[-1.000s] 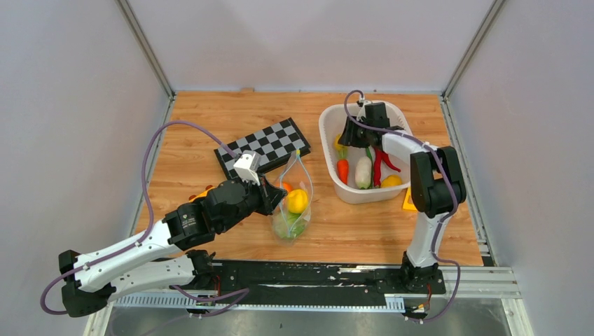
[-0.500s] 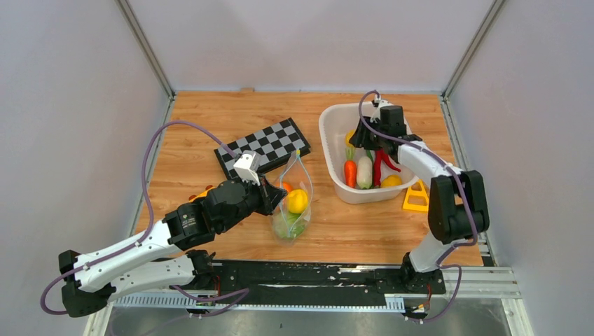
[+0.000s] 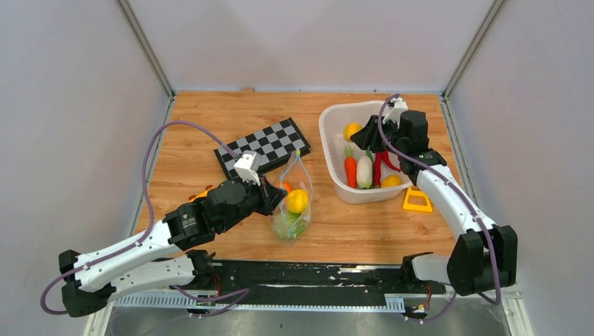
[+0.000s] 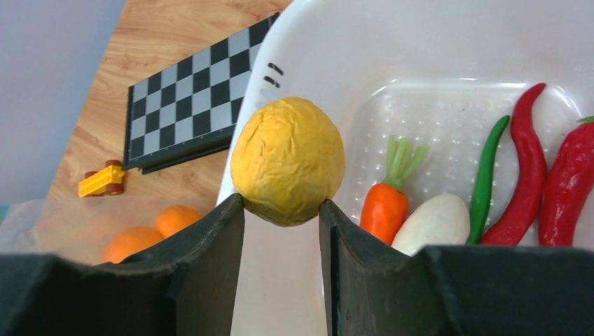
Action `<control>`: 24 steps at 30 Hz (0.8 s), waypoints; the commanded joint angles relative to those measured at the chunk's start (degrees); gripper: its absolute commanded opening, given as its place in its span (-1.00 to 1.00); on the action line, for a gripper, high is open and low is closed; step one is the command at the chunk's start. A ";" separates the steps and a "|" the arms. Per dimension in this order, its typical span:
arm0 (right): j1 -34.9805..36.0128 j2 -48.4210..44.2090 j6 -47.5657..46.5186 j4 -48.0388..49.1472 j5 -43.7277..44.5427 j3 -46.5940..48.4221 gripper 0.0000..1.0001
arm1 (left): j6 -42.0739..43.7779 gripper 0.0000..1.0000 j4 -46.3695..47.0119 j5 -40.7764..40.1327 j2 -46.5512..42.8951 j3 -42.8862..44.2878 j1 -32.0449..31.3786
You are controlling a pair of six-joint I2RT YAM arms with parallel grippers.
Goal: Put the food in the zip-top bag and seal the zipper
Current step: Pick up the fake fruit from the bin, then place the fake fruit in the zipper food storage bag.
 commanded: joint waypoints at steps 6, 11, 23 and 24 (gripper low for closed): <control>0.48 -11.15 -0.51 2.06 -20.47 0.08 -0.17 | 0.45 -1.00 2.50 0.28 0.99 0.91 -0.24; 3.37 -15.35 -2.03 2.26 -30.54 0.71 -0.15 | 0.19 -1.00 3.45 1.13 2.04 0.91 -0.19; 19.67 -13.15 -17.89 -10.62 -29.70 6.13 -0.14 | 0.03 -1.00 3.45 1.53 1.63 0.91 -0.21; 20.30 -12.80 -18.04 -11.42 -29.39 6.46 -0.14 | 0.01 -1.00 3.32 1.45 1.53 0.91 -0.27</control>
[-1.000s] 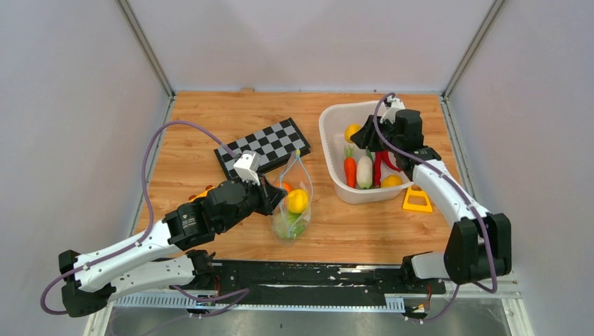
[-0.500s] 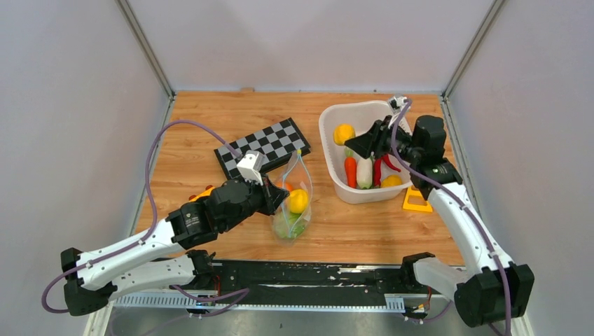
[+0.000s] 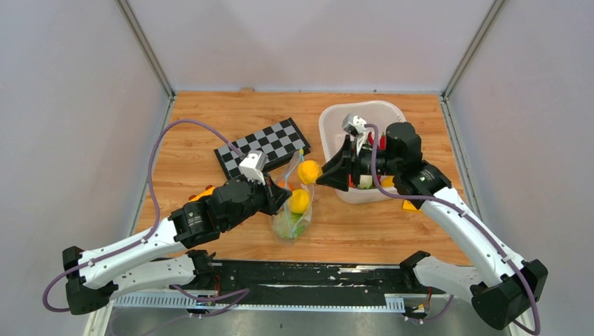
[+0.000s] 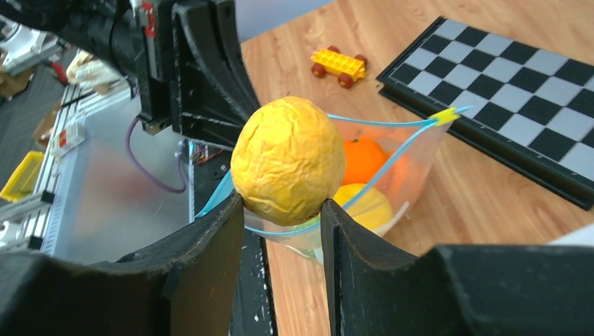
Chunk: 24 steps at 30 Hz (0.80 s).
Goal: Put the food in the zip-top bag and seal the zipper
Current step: Place the fake fruit in the zipper food storage bag.
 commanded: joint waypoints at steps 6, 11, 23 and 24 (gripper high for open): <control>4.83 3.17 -10.36 -8.73 2.34 5.16 -0.13 | -0.03 -1.00 1.29 -0.07 -1.06 0.91 -0.25; 6.64 4.68 -13.07 -11.94 4.58 6.40 -0.09 | -0.04 -1.00 1.34 -0.14 -1.17 1.00 -0.19; 8.37 4.17 -12.50 -9.82 7.42 6.13 0.19 | 0.05 -1.00 0.74 -0.85 -1.78 0.76 -0.24; 8.40 3.38 -11.82 -8.80 8.27 5.70 0.25 | -0.03 -1.00 0.63 -1.04 -1.89 0.67 -0.22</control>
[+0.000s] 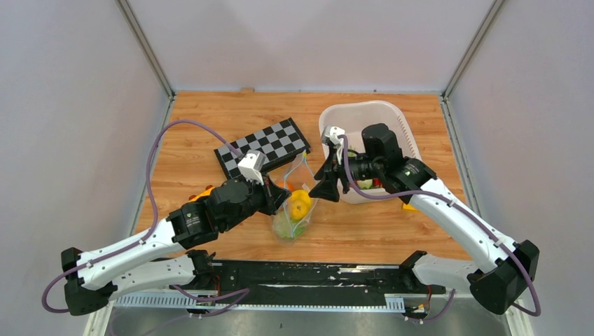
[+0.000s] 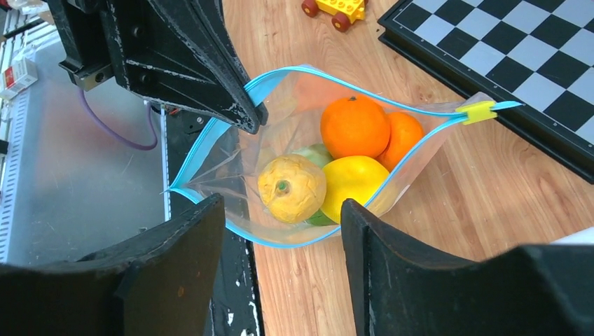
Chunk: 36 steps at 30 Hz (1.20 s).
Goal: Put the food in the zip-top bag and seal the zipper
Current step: Place the fake fruit in the zipper food storage bag, then pick up the fake vegetable from the bin.
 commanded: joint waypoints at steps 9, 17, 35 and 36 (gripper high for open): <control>-0.22 -11.05 6.98 11.17 30.58 -3.73 0.52 | -0.05 -1.00 -0.02 -2.56 -2.17 0.17 -0.24; -11.72 -3.98 12.80 1.81 41.33 -2.64 0.54 | 0.14 -1.00 0.35 -1.87 -1.34 0.21 -0.19; -21.98 26.78 3.96 -9.84 27.68 6.67 0.90 | 0.16 -1.00 -0.07 -1.14 -0.80 0.87 -0.23; -21.98 28.41 3.75 -10.00 27.42 7.28 0.90 | 0.08 -1.00 -0.19 -1.17 -1.01 0.72 -0.21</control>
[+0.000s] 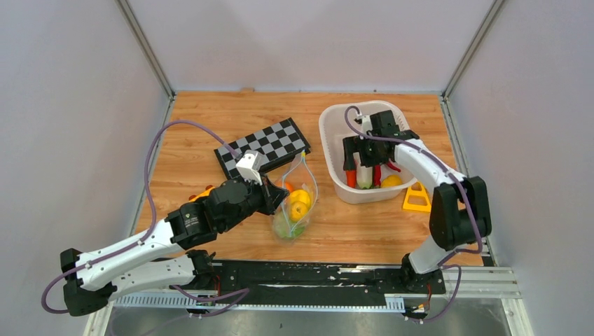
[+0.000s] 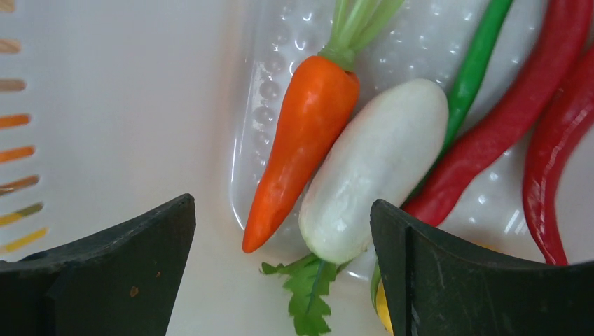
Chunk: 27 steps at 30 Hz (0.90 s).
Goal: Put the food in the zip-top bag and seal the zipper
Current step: Pick up the fake vegetable from the bin.
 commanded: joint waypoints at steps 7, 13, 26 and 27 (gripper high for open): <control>0.65 13.28 -1.82 -1.90 -1.38 5.82 0.85 | -0.16 -1.00 1.23 -0.92 -1.92 -0.21 -0.20; 1.43 17.83 -0.97 -0.83 5.21 6.70 0.79 | 0.18 -1.00 1.27 -0.58 -1.18 0.12 -0.19; 1.43 17.99 3.36 5.11 15.57 7.27 0.33 | 0.27 -1.00 0.61 -1.37 -1.52 0.16 -0.20; 1.41 17.41 3.61 5.77 15.68 7.13 0.24 | 0.31 -1.00 0.47 -1.36 -1.49 0.25 -0.20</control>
